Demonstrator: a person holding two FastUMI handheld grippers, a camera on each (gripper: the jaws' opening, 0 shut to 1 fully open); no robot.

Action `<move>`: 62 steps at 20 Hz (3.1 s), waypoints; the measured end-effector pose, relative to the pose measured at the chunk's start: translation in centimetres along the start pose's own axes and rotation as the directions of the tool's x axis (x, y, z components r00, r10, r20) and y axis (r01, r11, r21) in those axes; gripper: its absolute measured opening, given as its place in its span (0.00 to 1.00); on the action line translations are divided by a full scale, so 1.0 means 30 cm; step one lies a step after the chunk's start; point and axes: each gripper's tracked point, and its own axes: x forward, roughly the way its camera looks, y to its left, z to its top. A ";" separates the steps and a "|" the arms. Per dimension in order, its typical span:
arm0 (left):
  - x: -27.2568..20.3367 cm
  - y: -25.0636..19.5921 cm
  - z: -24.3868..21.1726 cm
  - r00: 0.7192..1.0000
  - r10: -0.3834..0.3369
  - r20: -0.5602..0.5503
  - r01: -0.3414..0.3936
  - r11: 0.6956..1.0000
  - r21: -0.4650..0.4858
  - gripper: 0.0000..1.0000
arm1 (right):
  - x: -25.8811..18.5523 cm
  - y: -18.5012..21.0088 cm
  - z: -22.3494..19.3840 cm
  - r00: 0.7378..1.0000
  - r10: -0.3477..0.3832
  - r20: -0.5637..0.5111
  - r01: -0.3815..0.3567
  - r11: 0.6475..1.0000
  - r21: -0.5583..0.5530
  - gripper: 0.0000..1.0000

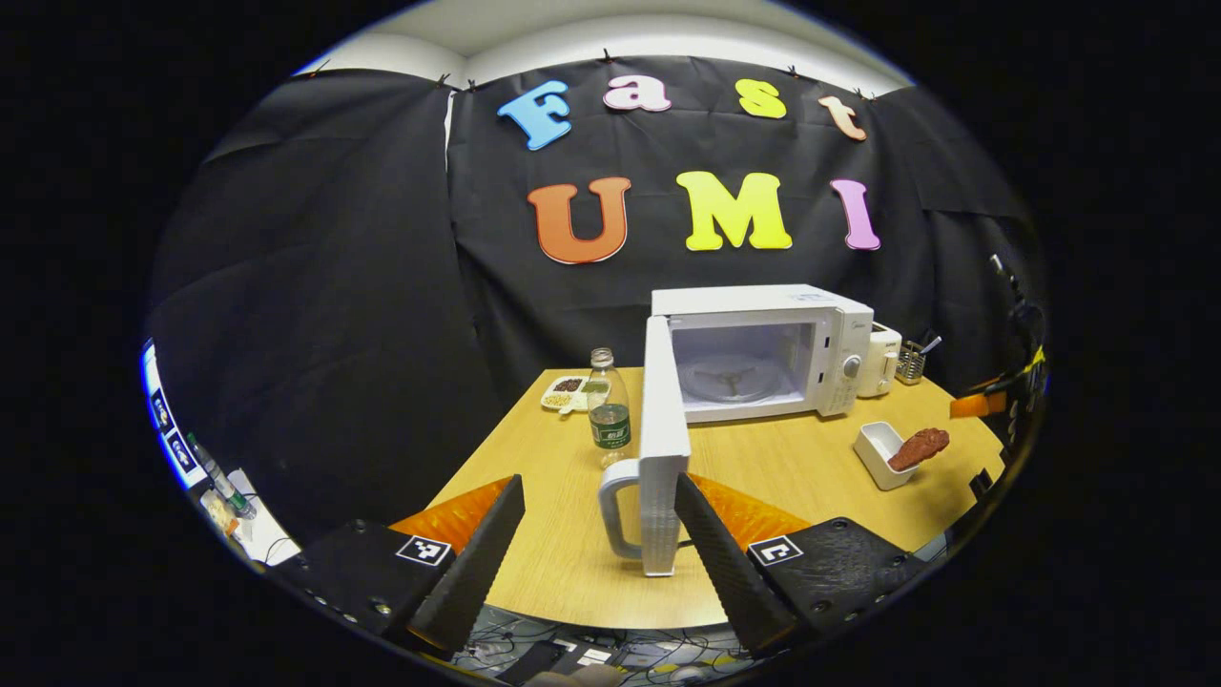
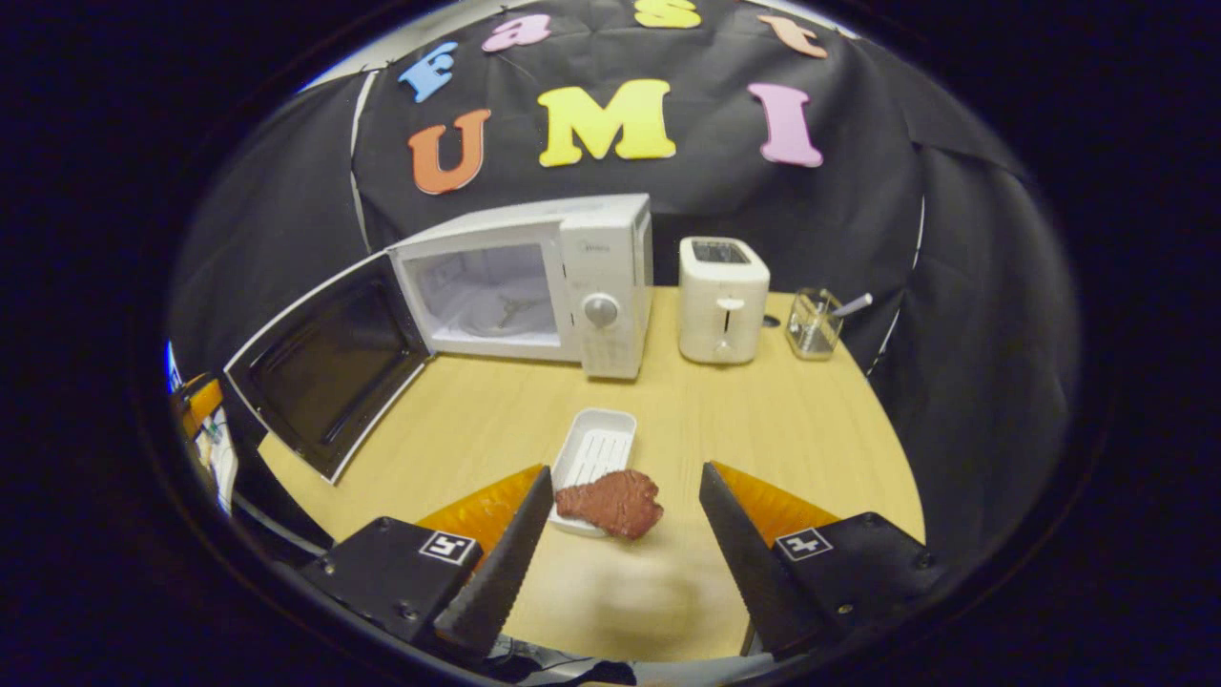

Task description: Open the microwave oven with the left hand, put the food in, and close the microwave oven.

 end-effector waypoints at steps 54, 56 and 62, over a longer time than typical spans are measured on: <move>0.109 -0.045 0.060 0.982 -0.190 -0.018 0.191 0.977 0.092 0.97 | 1.015 0.760 0.626 0.901 -0.077 0.426 -0.305 0.584 0.752 0.12; 0.105 -0.043 0.073 0.982 -0.189 -0.010 0.189 0.976 0.107 0.97 | 1.025 0.753 0.622 0.898 -0.093 0.429 -0.293 0.600 0.744 0.12; 0.104 -0.038 0.078 0.981 -0.194 -0.014 0.194 0.972 0.130 0.97 | 1.044 0.695 0.589 0.911 -0.169 0.375 -0.144 0.723 0.675 0.31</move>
